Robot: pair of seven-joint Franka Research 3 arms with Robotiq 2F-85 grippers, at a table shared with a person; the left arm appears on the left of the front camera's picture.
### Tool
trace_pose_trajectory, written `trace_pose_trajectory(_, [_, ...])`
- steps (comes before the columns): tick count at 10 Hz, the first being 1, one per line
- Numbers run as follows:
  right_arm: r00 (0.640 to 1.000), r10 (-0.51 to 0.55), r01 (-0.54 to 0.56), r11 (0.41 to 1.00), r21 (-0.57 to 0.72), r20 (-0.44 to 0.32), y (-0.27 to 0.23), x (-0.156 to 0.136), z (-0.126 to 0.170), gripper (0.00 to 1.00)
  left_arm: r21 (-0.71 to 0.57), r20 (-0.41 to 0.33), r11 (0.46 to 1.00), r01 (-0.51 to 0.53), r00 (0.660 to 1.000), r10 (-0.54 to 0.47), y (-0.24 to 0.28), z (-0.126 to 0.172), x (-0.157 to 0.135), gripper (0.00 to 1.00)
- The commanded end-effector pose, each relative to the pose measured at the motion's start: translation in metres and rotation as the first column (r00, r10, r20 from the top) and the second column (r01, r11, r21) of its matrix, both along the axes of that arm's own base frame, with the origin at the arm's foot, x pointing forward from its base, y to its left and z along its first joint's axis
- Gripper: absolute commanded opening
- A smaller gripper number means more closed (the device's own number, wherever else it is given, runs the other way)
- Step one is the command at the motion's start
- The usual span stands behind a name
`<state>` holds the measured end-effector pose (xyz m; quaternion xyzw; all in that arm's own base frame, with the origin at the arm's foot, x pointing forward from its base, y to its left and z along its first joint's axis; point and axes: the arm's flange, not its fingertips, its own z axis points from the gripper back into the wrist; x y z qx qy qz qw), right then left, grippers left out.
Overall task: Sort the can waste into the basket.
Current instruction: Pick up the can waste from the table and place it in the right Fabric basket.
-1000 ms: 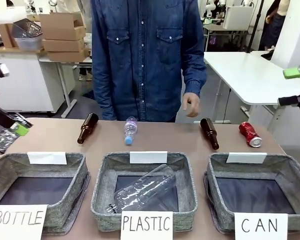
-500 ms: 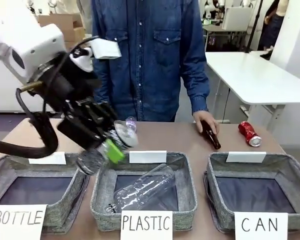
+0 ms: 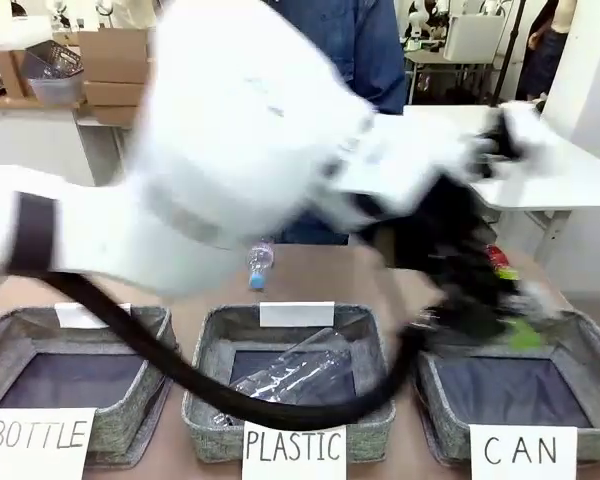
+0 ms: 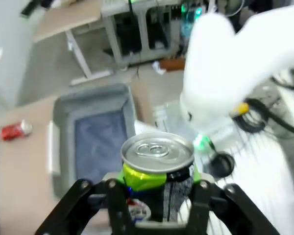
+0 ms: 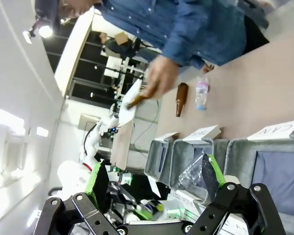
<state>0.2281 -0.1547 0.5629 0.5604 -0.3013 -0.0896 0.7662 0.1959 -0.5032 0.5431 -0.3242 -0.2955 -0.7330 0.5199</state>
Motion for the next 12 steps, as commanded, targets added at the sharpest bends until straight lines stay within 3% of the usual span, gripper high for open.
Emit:
trace_pose_trajectory(1, [1.0, 0.007, -0.007, 0.999, 0.035, -0.008, -0.015, -0.009, -0.011, 1.0, 0.018, 0.081, 1.0, 0.019, 0.997, -0.021, -0.088, -0.03, 0.014, 0.45])
trace_pose_trajectory(2, [1.0, 0.0, 0.0, 1.0, 0.0, 0.0, 0.0, 0.0, 0.0, 1.0, 0.087, 0.082, 0.995, -0.052, 0.996, 0.045, -0.113, -0.037, 0.018, 0.45])
trace_pose_trajectory(3, [1.0, 0.0, 0.0, 1.0, 0.0, 0.0, 0.0, 0.0, 0.0, 1.0, -0.014, 0.031, 1.0, 0.016, 0.999, -0.016, -0.041, -0.017, -0.001, 0.45])
trace_pose_trajectory(5, [1.0, 0.0, 0.0, 1.0, 0.0, 0.0, 0.0, 0.0, 0.0, 1.0, -0.014, 0.031, 1.0, 0.016, 0.999, -0.016, -0.041, -0.017, -0.001, 0.45])
trace_pose_trajectory(8, [1.0, 0.0, 0.0, 1.0, 0.0, 0.0, 0.0, 0.0, 0.0, 1.0, -0.032, 0.052, 0.998, -0.049, 0.997, 0.051, -0.124, -0.072, 0.034, 0.45])
trace_pose_trajectory(10, [1.0, 0.0, 0.0, 1.0, 0.0, 0.0, 0.0, 0.0, 0.0, 1.0, -0.024, 0.094, 0.994, -0.109, 0.989, 0.111, -0.139, -0.084, 0.048, 0.45])
trace_pose_trajectory(12, [1.0, 0.0, 0.0, 1.0, 0.0, 0.0, 0.0, 0.0, 0.0, 1.0, -0.007, 0.074, 0.993, -0.114, 0.991, 0.114, -0.141, -0.086, 0.054, 0.45])
